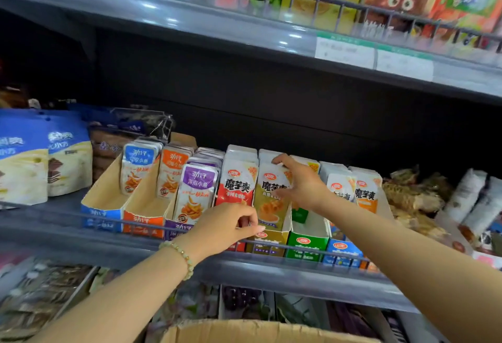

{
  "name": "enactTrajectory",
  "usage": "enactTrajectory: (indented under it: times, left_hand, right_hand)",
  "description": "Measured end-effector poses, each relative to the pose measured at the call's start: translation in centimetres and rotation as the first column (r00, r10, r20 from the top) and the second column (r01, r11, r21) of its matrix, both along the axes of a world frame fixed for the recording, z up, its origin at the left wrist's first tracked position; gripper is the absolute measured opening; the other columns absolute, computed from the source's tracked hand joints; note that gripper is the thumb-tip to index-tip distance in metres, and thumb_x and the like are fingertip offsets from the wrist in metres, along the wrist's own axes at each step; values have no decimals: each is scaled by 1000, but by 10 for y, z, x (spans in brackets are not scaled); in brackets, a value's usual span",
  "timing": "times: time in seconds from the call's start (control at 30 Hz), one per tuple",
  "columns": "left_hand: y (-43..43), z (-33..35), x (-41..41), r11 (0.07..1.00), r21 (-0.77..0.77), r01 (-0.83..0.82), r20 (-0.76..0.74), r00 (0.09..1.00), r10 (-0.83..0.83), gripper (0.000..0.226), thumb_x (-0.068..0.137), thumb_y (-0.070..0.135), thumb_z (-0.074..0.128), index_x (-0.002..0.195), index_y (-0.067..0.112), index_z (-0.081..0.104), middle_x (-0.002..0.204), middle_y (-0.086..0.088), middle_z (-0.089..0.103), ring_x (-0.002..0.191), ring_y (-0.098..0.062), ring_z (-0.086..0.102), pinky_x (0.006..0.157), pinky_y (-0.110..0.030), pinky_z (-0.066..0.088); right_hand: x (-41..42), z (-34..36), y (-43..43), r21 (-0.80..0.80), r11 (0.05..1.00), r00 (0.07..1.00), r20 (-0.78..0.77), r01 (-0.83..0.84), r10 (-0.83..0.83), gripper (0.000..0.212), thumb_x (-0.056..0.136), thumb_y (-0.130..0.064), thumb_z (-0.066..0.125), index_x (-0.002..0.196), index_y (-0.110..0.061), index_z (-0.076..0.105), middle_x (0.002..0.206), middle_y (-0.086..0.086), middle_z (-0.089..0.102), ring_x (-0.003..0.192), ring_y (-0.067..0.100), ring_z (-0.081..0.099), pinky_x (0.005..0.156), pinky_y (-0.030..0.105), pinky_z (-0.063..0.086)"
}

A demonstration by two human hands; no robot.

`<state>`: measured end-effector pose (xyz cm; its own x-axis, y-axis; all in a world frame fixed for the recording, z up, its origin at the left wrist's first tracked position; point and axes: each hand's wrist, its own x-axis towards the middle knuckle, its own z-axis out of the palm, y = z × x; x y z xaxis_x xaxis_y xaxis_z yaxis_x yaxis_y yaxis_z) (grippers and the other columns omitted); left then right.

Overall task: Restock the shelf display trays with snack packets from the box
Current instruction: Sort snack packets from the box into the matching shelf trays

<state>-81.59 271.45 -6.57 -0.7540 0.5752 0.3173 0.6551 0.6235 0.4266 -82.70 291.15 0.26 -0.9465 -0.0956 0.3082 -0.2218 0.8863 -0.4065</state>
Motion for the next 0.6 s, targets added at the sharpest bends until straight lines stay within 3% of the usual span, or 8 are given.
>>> enactTrajectory:
  times: [0.23, 0.33, 0.43, 0.6]
  left_hand:
    - [0, -2, -3, 1000, 9, 20, -53, 998, -20, 24, 88, 54, 53, 82, 31, 60, 82, 14, 61, 72, -1, 54, 57, -14, 34]
    - [0, -2, -3, 999, 10, 32, -51, 998, -31, 23, 88, 53, 54, 81, 32, 59, 81, 13, 61, 71, -1, 53, 57, -14, 34]
    - [0, -3, -2, 999, 22, 30, -55, 998, -28, 23, 88, 53, 54, 80, 32, 59, 80, 13, 60, 71, -2, 53, 58, -15, 37]
    - [1, -4, 4, 1000, 4, -23, -107, 994, 23, 25, 89, 54, 52, 91, 30, 62, 84, 14, 58, 76, -4, 53, 57, -16, 35]
  right_hand:
    - [-19, -6, 6, 290, 957, 967, -248, 22, 53, 73, 78, -19, 77, 141, -28, 43, 131, 0, 48, 123, 20, 41, 101, 30, 35]
    - [-25, -12, 5, 285, 958, 970, -224, -22, 89, 78, 83, -16, 72, 148, -28, 31, 153, -4, 33, 140, 16, 28, 112, 27, 24]
    - [-28, -17, 6, 293, 954, 982, -154, -61, 110, 80, 88, -17, 67, 152, -28, 20, 158, -6, 22, 146, 14, 16, 115, 24, 13]
    - [-23, -13, 9, 274, 960, 981, -164, -58, 106, 81, 88, -23, 68, 151, -30, 19, 159, -5, 22, 146, 15, 19, 118, 31, 16]
